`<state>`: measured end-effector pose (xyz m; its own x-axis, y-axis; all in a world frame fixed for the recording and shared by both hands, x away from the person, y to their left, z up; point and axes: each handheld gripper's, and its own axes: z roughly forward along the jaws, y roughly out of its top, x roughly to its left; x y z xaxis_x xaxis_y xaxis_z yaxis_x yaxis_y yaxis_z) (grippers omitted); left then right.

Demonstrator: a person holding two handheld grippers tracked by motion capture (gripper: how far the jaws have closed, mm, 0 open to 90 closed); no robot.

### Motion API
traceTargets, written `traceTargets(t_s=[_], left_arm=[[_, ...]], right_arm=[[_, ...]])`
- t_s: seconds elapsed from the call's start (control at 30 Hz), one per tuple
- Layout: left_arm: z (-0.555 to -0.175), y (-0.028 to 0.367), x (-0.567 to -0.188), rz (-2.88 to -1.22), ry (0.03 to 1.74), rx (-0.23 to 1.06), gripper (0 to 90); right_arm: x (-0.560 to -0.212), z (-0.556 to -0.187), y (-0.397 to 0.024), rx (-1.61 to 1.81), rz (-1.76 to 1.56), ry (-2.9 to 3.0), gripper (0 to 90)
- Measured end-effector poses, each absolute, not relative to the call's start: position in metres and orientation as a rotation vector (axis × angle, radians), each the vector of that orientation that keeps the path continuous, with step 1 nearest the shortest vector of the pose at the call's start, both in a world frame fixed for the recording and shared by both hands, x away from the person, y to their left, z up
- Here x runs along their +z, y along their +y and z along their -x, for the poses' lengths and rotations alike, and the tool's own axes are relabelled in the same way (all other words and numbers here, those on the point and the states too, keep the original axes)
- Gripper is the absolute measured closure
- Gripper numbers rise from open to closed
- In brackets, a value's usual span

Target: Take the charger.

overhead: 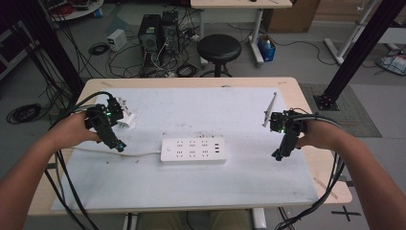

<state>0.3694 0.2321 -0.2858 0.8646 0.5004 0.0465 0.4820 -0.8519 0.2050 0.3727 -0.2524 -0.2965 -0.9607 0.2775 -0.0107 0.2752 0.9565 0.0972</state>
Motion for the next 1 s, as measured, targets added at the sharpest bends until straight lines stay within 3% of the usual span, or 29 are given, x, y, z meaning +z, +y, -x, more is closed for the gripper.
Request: traceTargets(t_s=[0.47,0.63,1.0], left_arm=[[-0.378,0.239,-0.289,-2.751,0.935,0.175,7.2],[-0.386,0.246,-0.296,-2.642,1.168,0.291,7.2],[-0.413,0.263,-0.317,-2.398,1.497,0.363,7.2]], right_arm=[[-0.296,-0.375,-0.247,0.196,-0.436,3.057,3.7],[-0.296,-0.373,-0.247,0.195,-0.445,3.041,3.7],[-0.299,-0.372,-0.247,0.235,-0.470,3.045,3.7]])
